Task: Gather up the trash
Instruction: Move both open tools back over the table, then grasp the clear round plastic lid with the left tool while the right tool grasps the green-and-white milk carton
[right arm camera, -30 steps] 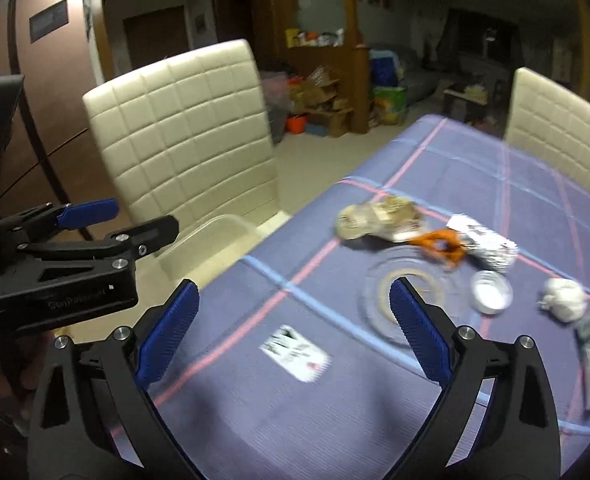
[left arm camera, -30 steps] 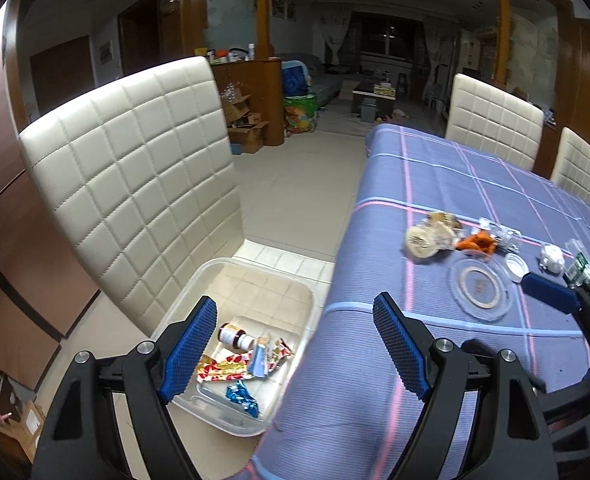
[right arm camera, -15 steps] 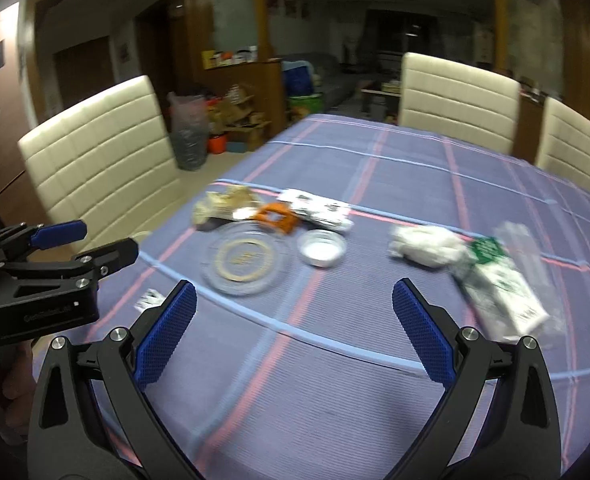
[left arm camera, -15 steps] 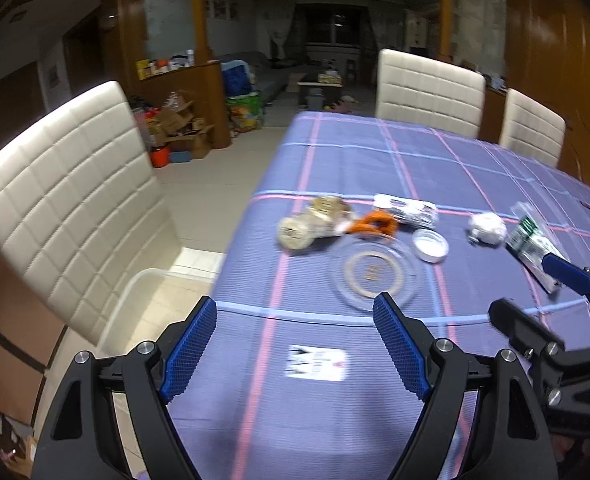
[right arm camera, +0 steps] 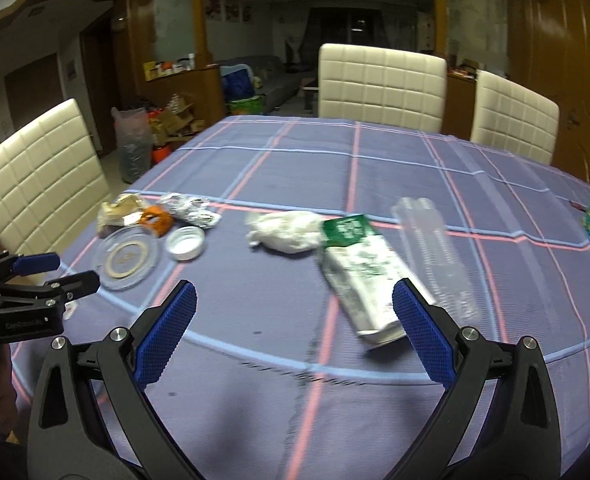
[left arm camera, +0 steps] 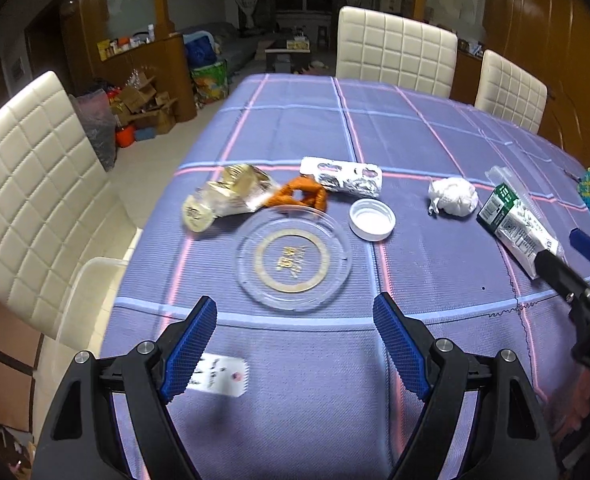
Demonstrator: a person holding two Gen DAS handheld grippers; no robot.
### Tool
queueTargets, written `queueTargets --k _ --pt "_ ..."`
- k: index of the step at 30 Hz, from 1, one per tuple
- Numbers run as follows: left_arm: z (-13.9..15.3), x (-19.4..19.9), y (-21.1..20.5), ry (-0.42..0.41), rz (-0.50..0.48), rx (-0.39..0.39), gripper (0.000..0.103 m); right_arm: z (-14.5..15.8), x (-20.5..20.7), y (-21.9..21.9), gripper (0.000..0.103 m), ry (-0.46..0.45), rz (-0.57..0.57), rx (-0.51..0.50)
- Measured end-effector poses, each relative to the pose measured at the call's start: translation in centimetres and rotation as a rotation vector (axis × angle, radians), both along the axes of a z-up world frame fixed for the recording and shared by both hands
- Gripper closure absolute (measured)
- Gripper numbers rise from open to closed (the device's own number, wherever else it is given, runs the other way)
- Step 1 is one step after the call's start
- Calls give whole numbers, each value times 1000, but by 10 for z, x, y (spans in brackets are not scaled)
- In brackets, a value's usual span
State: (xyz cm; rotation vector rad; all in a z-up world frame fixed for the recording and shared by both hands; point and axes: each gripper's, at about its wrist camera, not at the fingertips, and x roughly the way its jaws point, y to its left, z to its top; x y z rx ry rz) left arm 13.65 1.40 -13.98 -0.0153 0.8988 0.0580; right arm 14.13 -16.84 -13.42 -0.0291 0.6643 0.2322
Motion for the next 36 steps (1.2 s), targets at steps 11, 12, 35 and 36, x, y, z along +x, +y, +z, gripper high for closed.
queueTargets --k 11,12,35,36 --pt "-25 36 -3 79 58 12 24 -20 43 -28 6 65 -62 -47" --pt "-26 39 -2 83 63 12 24 -21 46 -28 6 68 -61 -51" --pt "-33 59 1 63 26 -2 20 -42 69 -6 50 212 13 23" --pt "-32 57 1 58 24 1 21 -41 68 -6 50 213 13 26"
